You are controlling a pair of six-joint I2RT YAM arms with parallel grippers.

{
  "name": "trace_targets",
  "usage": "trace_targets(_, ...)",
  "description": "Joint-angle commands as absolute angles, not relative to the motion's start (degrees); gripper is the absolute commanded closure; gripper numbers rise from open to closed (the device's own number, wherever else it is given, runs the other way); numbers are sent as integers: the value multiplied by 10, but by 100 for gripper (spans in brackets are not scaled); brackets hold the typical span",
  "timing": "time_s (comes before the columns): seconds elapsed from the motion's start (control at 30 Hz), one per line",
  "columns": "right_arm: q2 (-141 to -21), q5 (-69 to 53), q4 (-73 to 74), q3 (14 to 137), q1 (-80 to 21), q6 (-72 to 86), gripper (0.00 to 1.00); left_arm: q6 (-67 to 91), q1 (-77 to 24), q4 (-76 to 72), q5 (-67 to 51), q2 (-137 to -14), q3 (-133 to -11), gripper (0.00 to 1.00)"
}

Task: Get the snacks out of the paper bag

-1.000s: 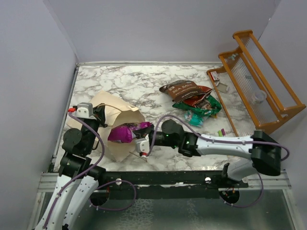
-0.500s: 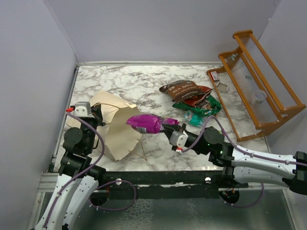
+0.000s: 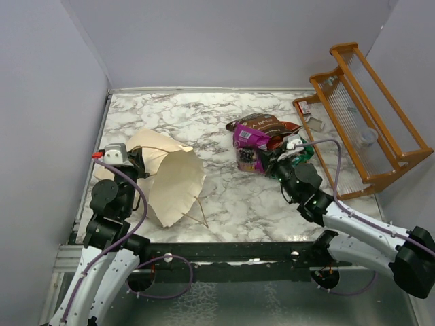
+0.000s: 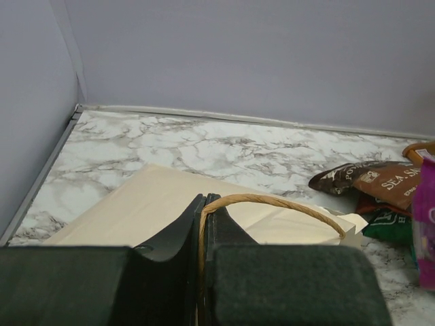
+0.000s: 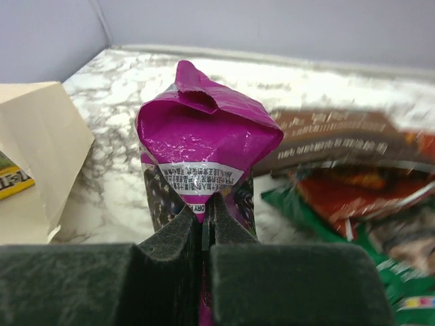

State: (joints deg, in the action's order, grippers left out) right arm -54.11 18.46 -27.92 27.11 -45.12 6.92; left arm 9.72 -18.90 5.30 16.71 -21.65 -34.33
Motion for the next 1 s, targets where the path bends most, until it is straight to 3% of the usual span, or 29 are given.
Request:
trace_targets(0.0, -557, 117, -254, 261, -421, 307, 99, 109, -190, 55, 187, -210, -350, 100)
trace_targets(0.1, -560, 108, -221, 244, -405, 361, 99, 102, -190, 41, 163, -208, -348, 100)
trace_targets(0.33, -545, 174, -135, 203, -369, 399, 99, 46, -190, -52, -43, -134, -295, 100)
trace_targets(0.4, -534, 208, -113, 200, -367, 396, 87, 52, -190, -64, -61, -105, -278, 100)
trace_targets(0.5, -518, 215, -116, 202, -367, 360, 53, 54, -190, -46, -53, -66, -264, 100)
trace_targets(0.57, -511, 186, -145, 202, -367, 315, 40, 53, -190, -29, -41, -42, -258, 100)
trace_targets(0.8, -511, 24, -281, 220, -366, 86, 16, 46, -190, 18, -1, -40, -280, 100)
trace_targets(0.97, -548, -139, -306, 282, -369, -20, 11, 48, -190, 4, -1, -62, -290, 100)
